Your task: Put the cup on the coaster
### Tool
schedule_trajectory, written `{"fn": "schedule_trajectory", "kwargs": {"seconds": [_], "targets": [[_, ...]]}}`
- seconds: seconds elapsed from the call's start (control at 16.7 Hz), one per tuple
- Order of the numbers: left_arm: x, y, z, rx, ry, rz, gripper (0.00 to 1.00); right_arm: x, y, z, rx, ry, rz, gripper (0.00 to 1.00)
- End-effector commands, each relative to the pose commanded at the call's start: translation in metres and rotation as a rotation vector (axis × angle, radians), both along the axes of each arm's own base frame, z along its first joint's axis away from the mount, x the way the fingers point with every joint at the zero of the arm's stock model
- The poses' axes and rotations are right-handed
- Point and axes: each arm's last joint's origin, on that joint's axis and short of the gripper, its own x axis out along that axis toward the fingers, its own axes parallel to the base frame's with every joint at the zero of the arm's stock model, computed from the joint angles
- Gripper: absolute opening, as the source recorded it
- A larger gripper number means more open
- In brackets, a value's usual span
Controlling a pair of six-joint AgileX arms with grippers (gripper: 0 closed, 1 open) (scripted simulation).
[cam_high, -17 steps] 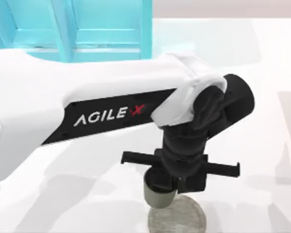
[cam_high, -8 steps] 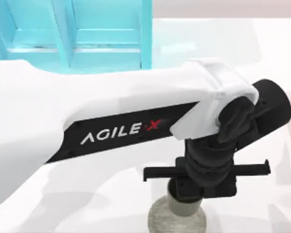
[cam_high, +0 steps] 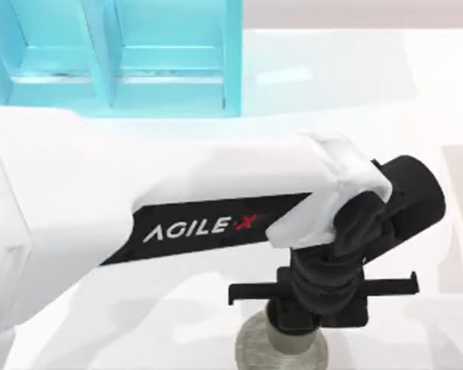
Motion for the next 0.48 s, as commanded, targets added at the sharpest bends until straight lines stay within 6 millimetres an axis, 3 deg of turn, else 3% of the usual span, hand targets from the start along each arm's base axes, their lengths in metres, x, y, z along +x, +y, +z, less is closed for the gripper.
{"fn": "schedule_trajectory", "kwargs": {"seconds": [0.18, 0.42, 0.48], "targets": [[-0.002, 0.003, -0.023, 0.011, 0.006, -0.002, 0.00, 0.000, 0.000, 0.000, 0.000, 0.000, 0.000, 1.00], [-0.002, 0.004, -0.024, 0.012, 0.007, -0.002, 0.00, 0.000, 0.000, 0.000, 0.000, 0.000, 0.000, 1.00], [-0.002, 0.004, -0.024, 0.012, 0.007, -0.002, 0.08, 0.000, 0.000, 0.000, 0.000, 0.000, 0.000, 1.00]]}}
